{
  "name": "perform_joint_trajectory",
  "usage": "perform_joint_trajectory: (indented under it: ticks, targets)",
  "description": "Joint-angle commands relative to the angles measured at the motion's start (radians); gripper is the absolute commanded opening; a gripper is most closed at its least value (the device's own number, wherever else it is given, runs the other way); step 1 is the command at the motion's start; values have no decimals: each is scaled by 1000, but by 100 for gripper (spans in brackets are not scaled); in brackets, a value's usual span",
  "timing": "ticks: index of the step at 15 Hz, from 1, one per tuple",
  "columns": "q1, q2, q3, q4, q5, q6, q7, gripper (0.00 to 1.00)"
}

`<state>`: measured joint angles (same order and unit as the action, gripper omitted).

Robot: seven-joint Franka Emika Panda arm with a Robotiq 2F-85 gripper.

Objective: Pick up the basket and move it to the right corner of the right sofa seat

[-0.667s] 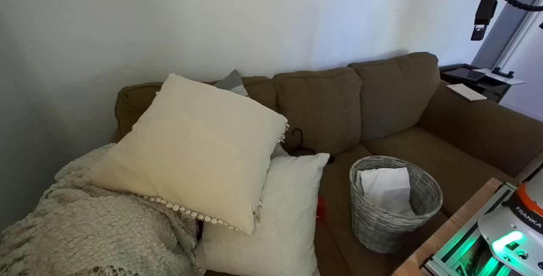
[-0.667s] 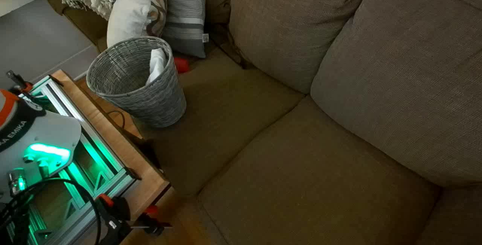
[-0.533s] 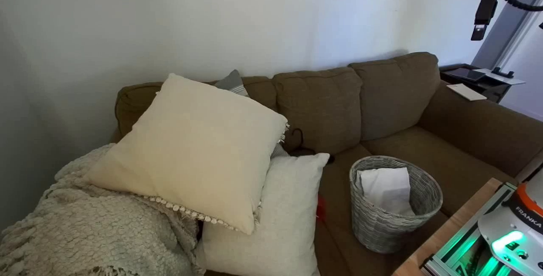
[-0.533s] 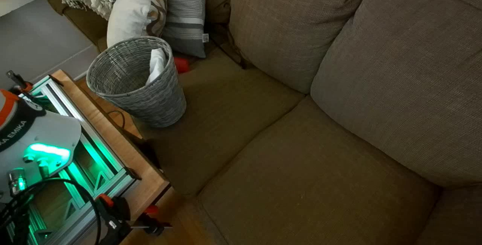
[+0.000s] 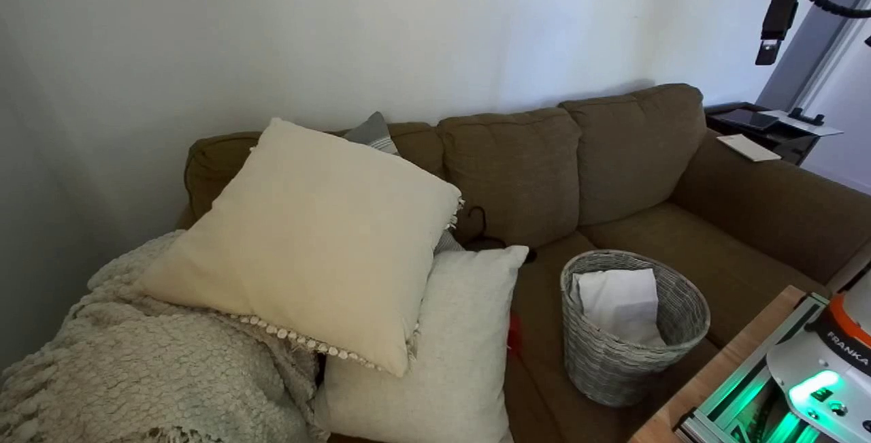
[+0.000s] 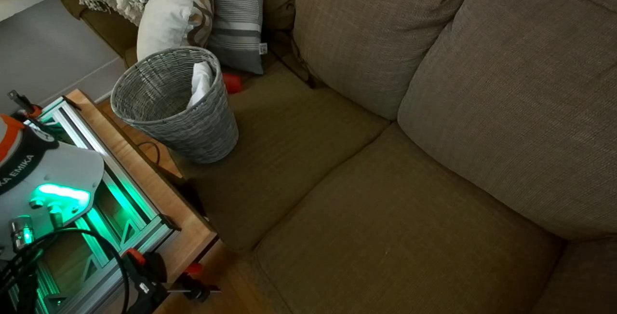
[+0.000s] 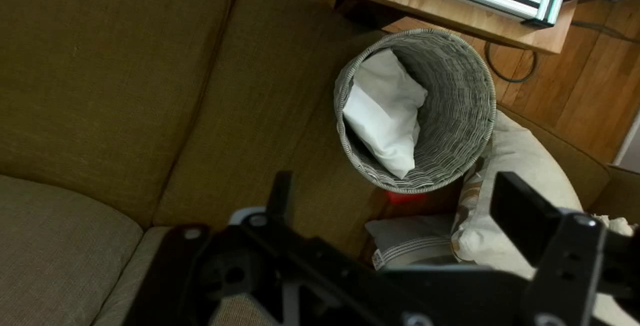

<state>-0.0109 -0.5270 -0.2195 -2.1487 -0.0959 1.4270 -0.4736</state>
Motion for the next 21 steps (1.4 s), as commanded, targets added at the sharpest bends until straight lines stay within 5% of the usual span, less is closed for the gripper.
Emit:
perform_joint_trajectory:
  ticks: [1,9,13,19,21]
  targets:
    - [-8,1,-2,-16,7,36,1,100]
    - [-42,86,-50,-263,59,388,-10,100]
    - [8,163,0,-354,88,351,-90,100]
    - [-25,159,12,-323,76,372,-51,100]
    - [0,213,14,-348,57,434,-148,100]
